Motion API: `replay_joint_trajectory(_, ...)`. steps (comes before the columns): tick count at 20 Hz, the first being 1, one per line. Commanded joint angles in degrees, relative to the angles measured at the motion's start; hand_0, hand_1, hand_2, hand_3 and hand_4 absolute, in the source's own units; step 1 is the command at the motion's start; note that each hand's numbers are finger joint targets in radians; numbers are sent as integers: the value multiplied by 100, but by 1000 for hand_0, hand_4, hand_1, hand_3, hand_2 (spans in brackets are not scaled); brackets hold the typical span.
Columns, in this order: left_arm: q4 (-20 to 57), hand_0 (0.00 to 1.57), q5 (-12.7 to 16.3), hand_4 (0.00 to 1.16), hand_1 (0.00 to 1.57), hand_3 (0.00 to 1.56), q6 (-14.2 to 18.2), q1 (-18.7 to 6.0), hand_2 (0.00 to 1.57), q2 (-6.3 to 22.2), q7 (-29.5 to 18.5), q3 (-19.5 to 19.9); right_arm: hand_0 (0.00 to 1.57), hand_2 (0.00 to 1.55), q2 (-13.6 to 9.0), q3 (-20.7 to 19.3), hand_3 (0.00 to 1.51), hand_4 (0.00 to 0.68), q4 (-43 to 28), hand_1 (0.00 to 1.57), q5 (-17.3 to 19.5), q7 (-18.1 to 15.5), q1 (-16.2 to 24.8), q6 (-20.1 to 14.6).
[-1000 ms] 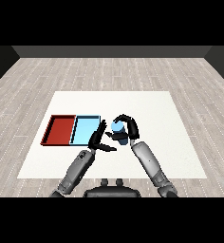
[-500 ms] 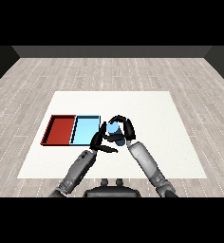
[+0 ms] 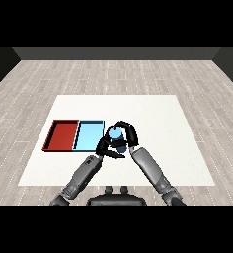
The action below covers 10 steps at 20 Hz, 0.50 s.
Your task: Pick the blue can and put it in the blue box
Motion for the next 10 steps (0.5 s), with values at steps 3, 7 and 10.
replay_joint_trajectory(3, -7, 0, 215, 0, 0, 0, -38, -410, 0, -1, 297, 63, 1442, 1450, 3, 332, 1391, 601, 88, 1442, -488, -545, 276, -192)
replay_joint_trajectory(7, 248, 0, 287, 369, 0, 0, 519, -627, 0, -1, 259, -304, 1472, 1456, 1, 384, 1387, 601, -90, 1472, -716, -416, 276, -251)
replay_joint_trajectory(10, 0, 0, 112, 505, 0, 0, 904, -451, 0, 0, 754, -468, 1475, 1469, 1, 605, 1396, 595, -220, 1475, -800, -546, 409, -427)
